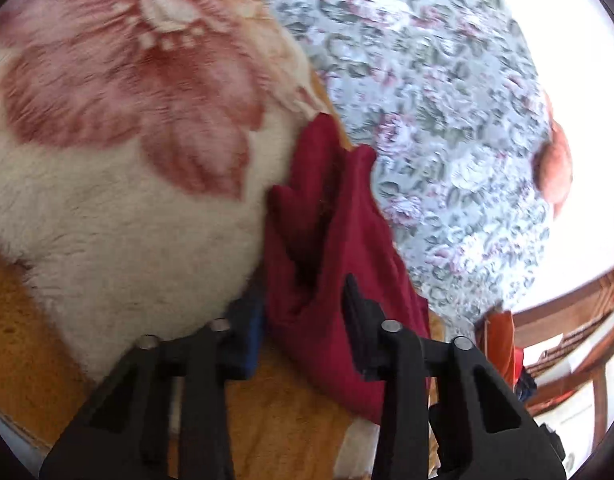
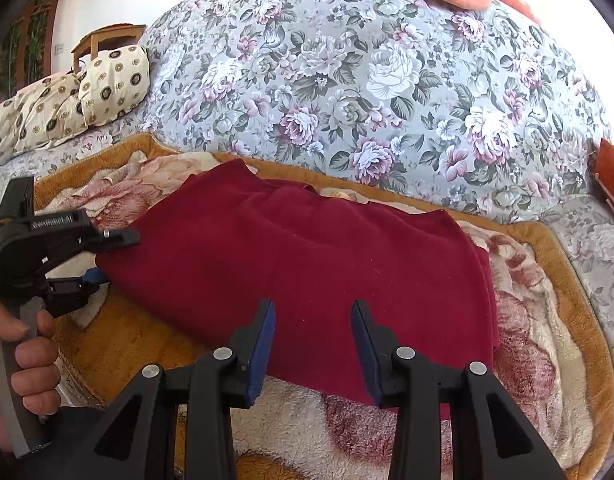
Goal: Fold small clothes
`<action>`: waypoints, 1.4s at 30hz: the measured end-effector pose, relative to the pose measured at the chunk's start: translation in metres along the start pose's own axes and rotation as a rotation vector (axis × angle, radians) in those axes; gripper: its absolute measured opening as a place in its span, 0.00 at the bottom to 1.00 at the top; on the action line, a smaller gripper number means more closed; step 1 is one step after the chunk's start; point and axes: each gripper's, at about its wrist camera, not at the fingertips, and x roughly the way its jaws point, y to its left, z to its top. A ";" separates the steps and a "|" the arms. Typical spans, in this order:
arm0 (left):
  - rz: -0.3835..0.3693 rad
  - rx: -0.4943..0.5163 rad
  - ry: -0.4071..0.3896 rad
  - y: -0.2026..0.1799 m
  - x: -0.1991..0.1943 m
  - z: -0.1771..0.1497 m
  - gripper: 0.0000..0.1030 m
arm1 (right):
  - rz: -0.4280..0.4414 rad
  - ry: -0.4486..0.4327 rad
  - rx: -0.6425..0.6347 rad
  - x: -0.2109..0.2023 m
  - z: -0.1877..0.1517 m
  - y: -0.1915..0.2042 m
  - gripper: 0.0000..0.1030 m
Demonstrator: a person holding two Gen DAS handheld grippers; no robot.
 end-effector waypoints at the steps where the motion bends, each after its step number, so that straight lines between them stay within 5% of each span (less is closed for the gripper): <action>1: 0.006 0.000 0.001 0.001 0.001 0.000 0.28 | 0.001 0.004 0.000 0.001 0.000 0.000 0.36; 10: 0.096 0.072 0.018 -0.010 0.006 -0.006 0.28 | -0.013 0.037 -0.020 0.007 0.001 0.003 0.36; 25: 0.069 0.047 0.023 -0.004 0.004 -0.005 0.28 | -0.031 0.068 -0.075 0.012 0.000 0.012 0.36; 27: 0.085 0.047 0.034 -0.006 0.003 -0.006 0.22 | -0.019 0.088 -0.072 0.015 0.001 0.012 0.36; 30: 0.106 0.030 0.025 -0.011 -0.003 -0.014 0.13 | 0.087 0.126 -0.005 0.015 0.015 0.007 0.36; 35: 0.155 0.127 -0.069 -0.028 -0.012 -0.022 0.12 | 0.322 0.172 0.140 0.031 0.092 0.015 0.38; 39: 0.176 0.204 -0.120 -0.038 -0.014 -0.028 0.12 | 0.484 0.296 0.260 0.091 0.149 0.032 0.42; 42: 0.182 0.228 -0.129 -0.041 -0.013 -0.029 0.12 | 0.523 0.422 0.314 0.148 0.171 0.048 0.42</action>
